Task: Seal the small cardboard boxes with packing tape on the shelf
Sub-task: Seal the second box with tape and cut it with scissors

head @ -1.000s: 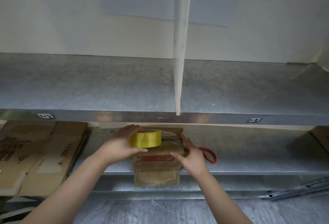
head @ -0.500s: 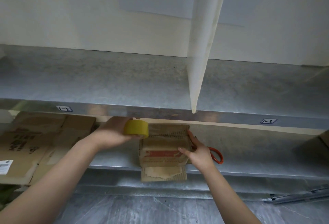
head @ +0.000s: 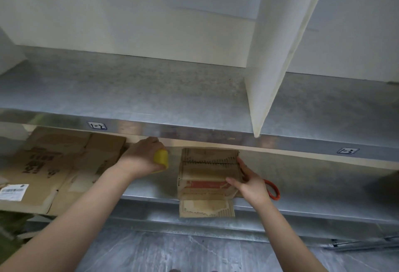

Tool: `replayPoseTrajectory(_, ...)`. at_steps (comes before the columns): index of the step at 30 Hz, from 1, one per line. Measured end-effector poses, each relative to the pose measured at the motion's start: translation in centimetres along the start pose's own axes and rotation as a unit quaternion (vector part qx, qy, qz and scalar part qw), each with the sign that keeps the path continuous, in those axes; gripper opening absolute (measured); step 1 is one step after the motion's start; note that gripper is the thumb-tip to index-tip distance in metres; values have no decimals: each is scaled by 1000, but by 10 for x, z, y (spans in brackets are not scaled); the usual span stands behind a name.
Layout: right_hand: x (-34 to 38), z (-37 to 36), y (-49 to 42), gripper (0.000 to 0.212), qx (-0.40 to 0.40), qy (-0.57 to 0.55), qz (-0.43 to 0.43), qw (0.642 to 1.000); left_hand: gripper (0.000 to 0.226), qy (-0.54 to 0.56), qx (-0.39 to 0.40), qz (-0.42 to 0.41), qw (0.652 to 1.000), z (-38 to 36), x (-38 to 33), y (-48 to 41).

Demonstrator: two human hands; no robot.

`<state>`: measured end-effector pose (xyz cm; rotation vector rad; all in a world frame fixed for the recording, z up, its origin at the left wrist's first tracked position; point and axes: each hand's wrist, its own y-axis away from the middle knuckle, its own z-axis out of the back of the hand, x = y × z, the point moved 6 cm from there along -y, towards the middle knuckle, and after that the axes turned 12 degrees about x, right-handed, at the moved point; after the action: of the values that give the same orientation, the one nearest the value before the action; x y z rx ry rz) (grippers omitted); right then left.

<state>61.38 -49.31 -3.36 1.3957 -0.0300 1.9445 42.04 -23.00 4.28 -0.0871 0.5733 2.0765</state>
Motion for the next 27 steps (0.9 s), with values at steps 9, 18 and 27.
replayPoseTrajectory(9,2,-2,-2,80,7,-2,5,1000,50,-32,-4,13,999,-34,28,-10)
replayPoseTrajectory(18,6,-8,3,78,13,80,22,996,55,106,69,20,992,-54,45,-8)
replayPoseTrajectory(27,-4,-5,20,64,18,117,108,987,57,38,21,12,999,-48,30,-4)
